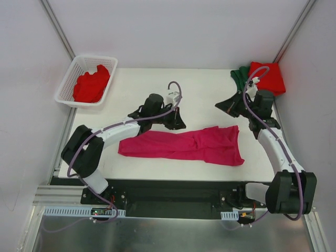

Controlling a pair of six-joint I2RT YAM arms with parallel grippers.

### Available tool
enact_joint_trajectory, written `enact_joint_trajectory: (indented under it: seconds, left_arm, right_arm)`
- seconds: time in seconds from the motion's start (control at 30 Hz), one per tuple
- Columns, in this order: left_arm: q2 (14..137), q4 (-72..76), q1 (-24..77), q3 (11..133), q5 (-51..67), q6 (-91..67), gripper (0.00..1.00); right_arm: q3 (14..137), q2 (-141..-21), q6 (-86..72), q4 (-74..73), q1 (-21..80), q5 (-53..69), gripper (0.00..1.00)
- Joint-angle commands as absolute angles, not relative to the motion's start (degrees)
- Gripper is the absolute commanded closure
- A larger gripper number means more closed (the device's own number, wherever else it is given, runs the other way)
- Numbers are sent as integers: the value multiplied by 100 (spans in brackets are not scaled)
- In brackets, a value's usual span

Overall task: Fold and stack the t-shirts
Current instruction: Fold the other side of the tshirt into a rectangle, then rotate the tshirt 90 degrees

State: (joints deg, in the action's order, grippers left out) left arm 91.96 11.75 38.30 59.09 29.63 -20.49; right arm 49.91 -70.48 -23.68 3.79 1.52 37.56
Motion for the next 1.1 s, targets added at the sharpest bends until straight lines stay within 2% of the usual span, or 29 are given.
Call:
enact_joint_trajectory:
  seconds: [0.0,0.27,0.4,1.07]
  left_arm:
    - [9807,2617,4042,5994,4146,-3161,100]
    - [11372,5550,4517,6292,5325,-5166,100]
    - [11812,6107,4614,6468,5493,-5853,100]
    - [13297,5405,4632,6548,5388,-5660,100]
  right_arm:
    - [5255,-6725,-1899,-772,18,3296,99]
    - [5317,-6407,-1530,-1291,-141,3103,99]
    - [5291,-6372,-1476,-1389,-193,3094,99]
    - [5256,-6407,-1415,-1494,-255,3085,99]
